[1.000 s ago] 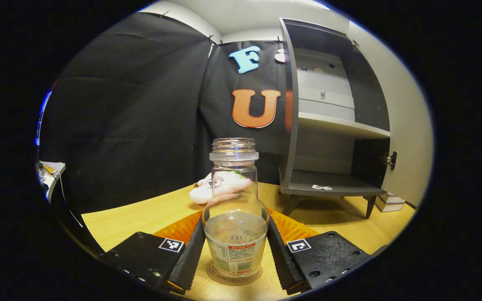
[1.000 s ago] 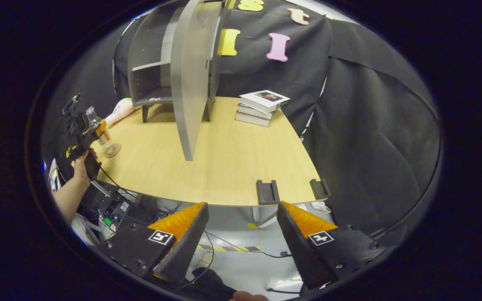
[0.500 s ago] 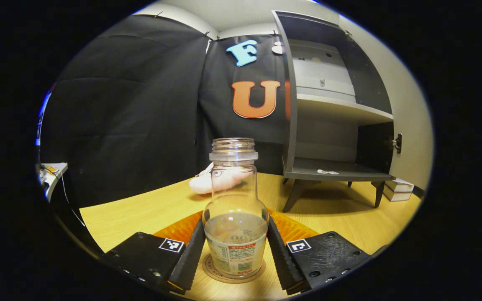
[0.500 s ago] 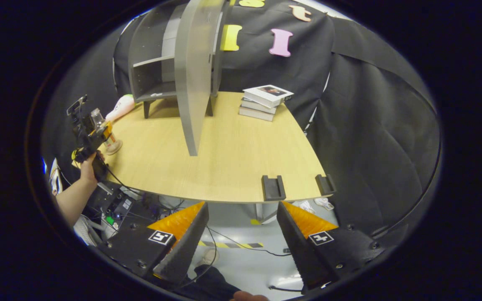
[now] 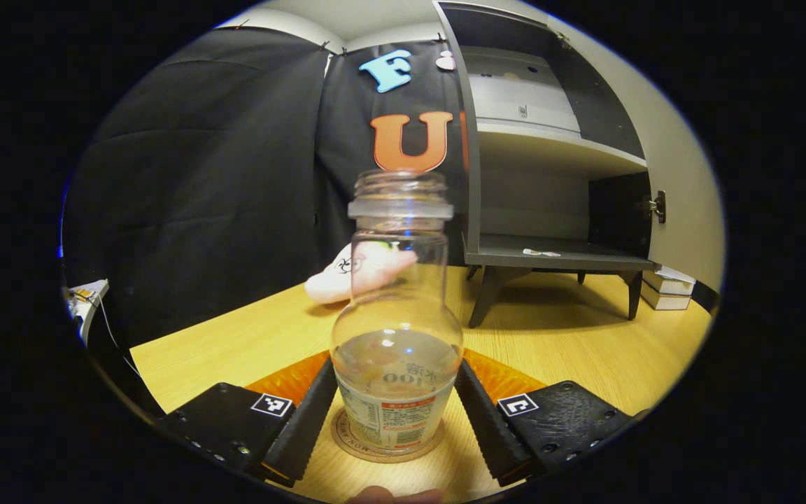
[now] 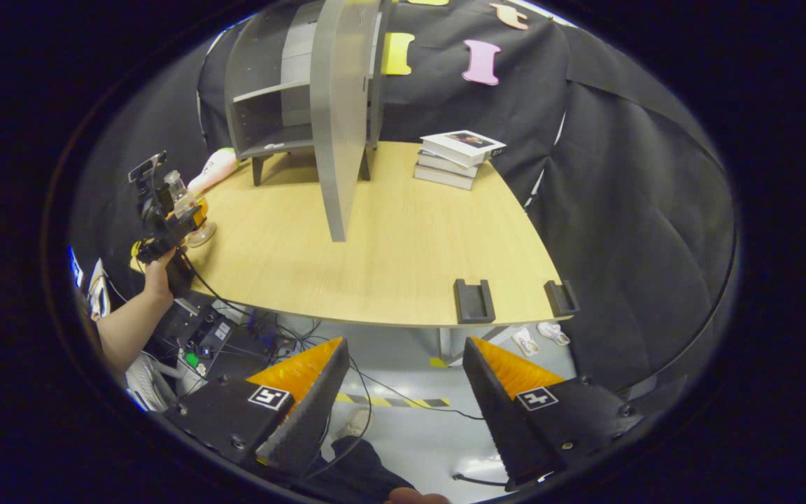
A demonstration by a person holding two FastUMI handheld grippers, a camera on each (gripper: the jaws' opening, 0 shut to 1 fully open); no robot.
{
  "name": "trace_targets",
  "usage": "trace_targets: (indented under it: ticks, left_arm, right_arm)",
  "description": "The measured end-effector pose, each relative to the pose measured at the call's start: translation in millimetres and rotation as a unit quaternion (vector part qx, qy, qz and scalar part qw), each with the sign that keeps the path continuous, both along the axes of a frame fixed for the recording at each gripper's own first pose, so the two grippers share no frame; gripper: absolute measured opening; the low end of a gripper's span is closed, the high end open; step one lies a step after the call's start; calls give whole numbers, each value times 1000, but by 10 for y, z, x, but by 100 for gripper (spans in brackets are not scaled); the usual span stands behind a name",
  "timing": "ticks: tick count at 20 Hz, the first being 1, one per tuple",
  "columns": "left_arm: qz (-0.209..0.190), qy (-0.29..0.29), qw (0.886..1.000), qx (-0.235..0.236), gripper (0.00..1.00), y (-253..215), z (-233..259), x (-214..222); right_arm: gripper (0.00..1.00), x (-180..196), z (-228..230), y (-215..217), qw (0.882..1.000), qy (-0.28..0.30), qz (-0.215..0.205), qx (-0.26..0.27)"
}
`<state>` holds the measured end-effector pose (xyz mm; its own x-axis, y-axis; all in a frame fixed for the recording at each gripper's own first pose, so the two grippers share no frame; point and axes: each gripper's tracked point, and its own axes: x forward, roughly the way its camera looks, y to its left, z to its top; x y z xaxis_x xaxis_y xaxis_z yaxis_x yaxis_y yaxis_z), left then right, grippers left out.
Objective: Open the cabinet door with the right hand, grasp the bottle in the cabinet with the left hand and place it on the coaster, then close the cabinet door with the right hand.
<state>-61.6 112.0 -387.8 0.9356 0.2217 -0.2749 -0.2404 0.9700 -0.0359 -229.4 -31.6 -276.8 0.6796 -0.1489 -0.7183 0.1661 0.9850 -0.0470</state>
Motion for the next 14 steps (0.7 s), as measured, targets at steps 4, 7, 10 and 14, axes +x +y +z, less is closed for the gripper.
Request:
trace_targets:
  ticks: [4, 7, 10, 14]
  left_arm:
    - [-2, 0, 1000, 11, 96, 1, 19, 16]
    - [-4, -6, 1000, 22, 96, 16, 74, 14]
    - [-3, -12, 999, 43, 96, 54, 186, 0]
    - [-11, -13, 998, 57, 96, 62, 340, 29]
  right_arm:
    - [100, 12, 0, 16, 1000, 1, 0, 1]
    - [100, 31, -7, 74, 1000, 4, 5, 8]
    - [100, 97, 72, 104, 1000, -3, 16, 0]
    - [100, 179, 145, 124, 1000, -11, 15, 5]
